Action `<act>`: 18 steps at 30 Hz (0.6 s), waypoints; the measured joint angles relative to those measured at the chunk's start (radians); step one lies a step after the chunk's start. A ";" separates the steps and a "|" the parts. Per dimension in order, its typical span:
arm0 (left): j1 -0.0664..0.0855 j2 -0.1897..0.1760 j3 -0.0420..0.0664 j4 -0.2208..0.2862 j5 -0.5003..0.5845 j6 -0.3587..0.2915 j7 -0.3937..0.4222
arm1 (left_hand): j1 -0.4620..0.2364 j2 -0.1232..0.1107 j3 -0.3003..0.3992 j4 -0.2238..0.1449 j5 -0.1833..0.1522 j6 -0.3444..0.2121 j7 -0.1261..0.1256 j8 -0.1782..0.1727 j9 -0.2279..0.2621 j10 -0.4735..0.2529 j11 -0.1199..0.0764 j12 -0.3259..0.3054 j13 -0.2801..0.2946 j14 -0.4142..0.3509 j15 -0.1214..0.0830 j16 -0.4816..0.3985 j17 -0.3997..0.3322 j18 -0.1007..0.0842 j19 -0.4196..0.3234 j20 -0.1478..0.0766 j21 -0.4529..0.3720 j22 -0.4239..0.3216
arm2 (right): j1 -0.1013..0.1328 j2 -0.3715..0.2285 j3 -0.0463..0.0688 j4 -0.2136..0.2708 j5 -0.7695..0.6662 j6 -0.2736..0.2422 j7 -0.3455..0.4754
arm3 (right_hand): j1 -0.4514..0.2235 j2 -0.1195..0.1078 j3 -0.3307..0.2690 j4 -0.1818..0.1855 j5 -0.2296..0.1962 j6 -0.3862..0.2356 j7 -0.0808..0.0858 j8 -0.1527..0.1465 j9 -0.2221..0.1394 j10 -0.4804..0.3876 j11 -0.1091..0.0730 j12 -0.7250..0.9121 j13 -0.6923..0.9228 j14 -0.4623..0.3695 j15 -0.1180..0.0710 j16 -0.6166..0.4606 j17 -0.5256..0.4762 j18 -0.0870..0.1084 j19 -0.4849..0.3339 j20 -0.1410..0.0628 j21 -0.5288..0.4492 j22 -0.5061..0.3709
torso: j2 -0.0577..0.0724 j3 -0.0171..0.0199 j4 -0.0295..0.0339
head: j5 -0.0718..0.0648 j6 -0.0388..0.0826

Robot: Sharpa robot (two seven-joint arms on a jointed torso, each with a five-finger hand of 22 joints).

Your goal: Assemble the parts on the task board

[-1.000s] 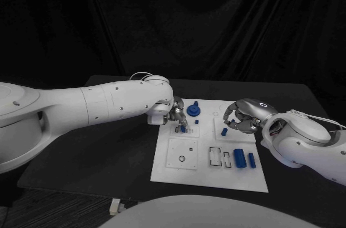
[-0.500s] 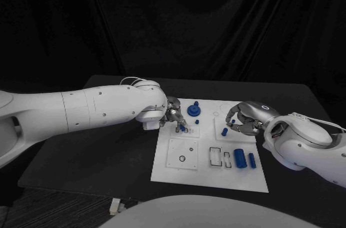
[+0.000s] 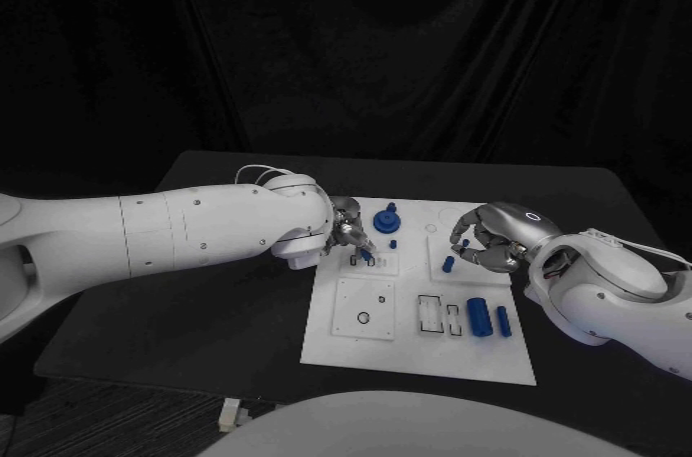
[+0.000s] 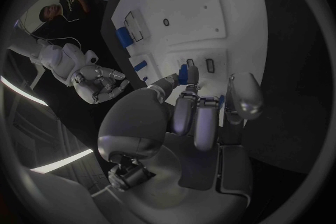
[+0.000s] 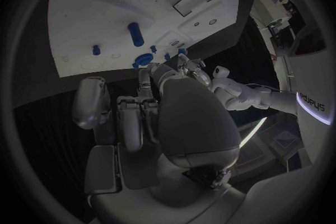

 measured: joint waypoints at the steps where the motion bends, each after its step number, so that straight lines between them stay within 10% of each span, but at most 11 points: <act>1: -0.005 0.000 0.000 -0.001 -0.009 -0.006 0.000 | 0.000 0.000 0.002 -0.001 0.000 0.000 0.000 0.000 0.000 0.000 0.000 0.000 0.000 0.000 0.000 0.000 0.000 0.000 0.000 0.000 0.000 0.000 | 0.000 -0.001 0.000 0.001 -0.001 -0.003 0.002 | 0.000 0.000 0.000 0.000 0.000 0.000 0.000 0.000 0.000 0.000 0.000 0.000 0.000 0.000 0.000 0.000 0.000 0.000 0.000 0.000 0.000 0.000 | 0.000 0.0000 0.0000 | -0.001 0.000; 18: -0.045 0.009 -0.001 -0.013 -0.088 -0.084 0.004 | -0.012 0.007 0.016 0.003 -0.004 -0.003 -0.001 0.000 0.002 0.000 0.000 -0.005 0.000 0.000 0.000 0.000 0.000 0.000 0.000 0.000 -0.004 0.000 | -0.003 0.000 0.000 0.007 -0.006 -0.034 0.017 | 0.000 0.000 0.000 0.000 0.000 0.000 0.000 0.004 0.000 0.000 0.000 0.000 0.000 0.000 0.000 0.000 0.000 0.000 0.000 0.000 0.000 0.000 | 0.000 0.0003 0.0002 | -0.001 0.000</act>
